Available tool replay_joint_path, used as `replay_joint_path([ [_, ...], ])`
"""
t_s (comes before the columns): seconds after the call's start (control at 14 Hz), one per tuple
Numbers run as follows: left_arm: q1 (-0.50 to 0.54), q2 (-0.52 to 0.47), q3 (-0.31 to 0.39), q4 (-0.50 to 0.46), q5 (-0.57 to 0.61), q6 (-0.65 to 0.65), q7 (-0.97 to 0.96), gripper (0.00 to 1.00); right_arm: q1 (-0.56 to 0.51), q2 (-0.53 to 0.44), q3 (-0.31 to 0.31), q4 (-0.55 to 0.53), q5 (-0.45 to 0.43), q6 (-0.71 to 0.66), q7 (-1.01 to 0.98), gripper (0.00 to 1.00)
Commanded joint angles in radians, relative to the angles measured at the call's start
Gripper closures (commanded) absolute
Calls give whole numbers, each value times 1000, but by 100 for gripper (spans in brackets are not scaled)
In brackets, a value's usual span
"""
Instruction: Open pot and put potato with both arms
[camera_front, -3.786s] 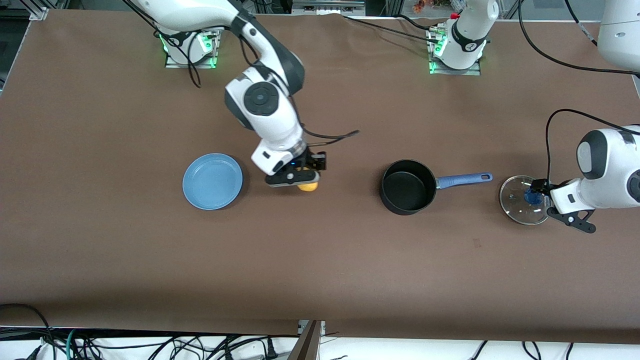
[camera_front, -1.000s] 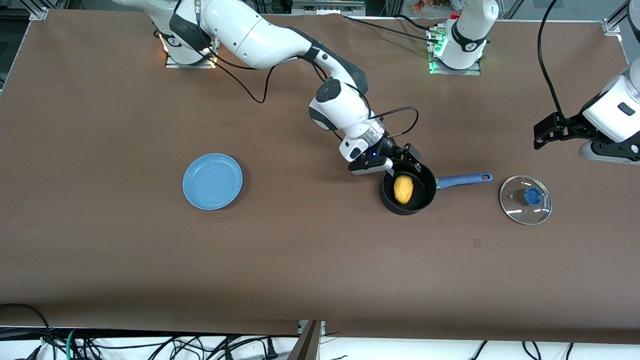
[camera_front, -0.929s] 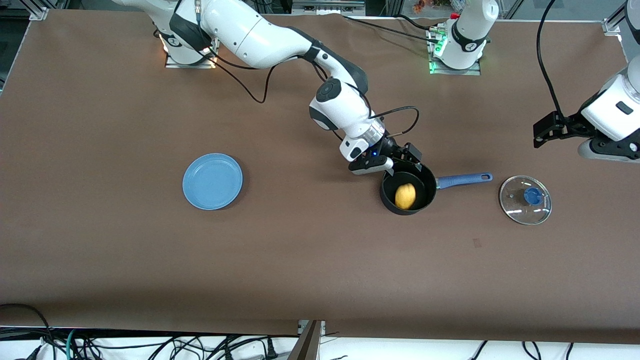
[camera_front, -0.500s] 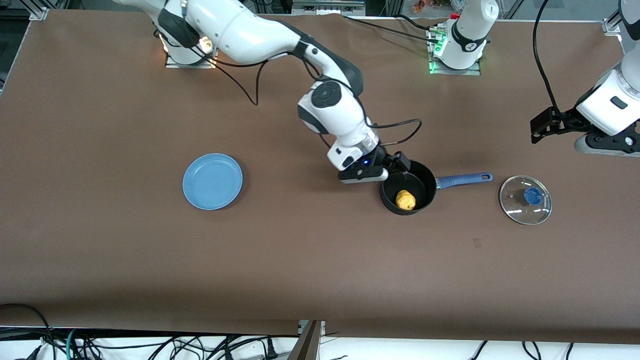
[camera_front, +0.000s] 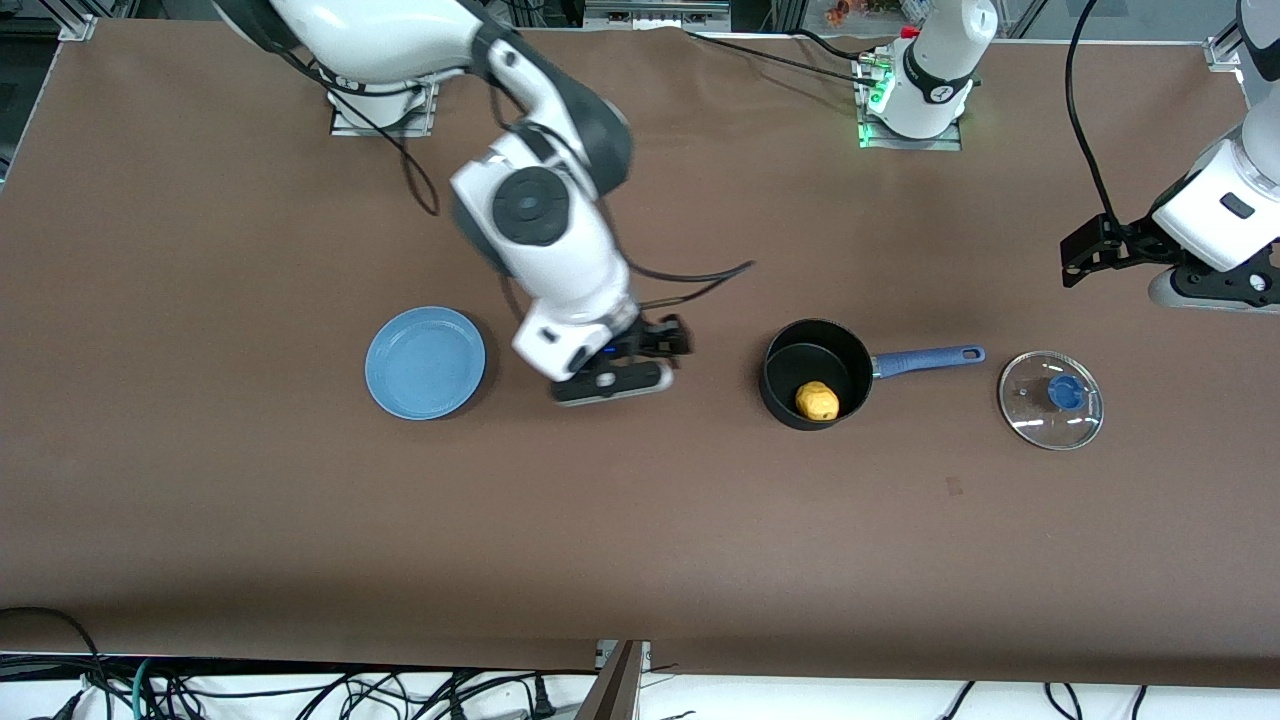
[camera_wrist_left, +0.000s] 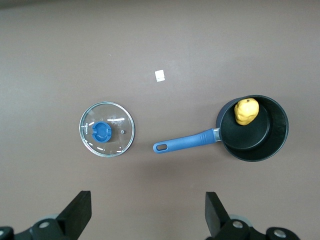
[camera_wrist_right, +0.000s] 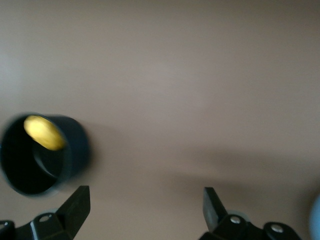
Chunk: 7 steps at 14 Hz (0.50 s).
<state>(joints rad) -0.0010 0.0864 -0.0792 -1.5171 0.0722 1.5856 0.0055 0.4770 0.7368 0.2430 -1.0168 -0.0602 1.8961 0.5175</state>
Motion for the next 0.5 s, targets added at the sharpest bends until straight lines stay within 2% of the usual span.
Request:
replay_joint_path([
  [0.0,-13,-28,15,-26,-19,11,-9,0,-105,-210,9,-222,13,-69,-153,0],
  [0.21,-13,-22,15,-26,-17,11,-7,0,-222,-353,4,-324,11,-178,-310,0],
  [0.43,-10,-20,16,-25,-15,16,-7,0,-308,-477,-42,-402,6,-278,-490,0],
])
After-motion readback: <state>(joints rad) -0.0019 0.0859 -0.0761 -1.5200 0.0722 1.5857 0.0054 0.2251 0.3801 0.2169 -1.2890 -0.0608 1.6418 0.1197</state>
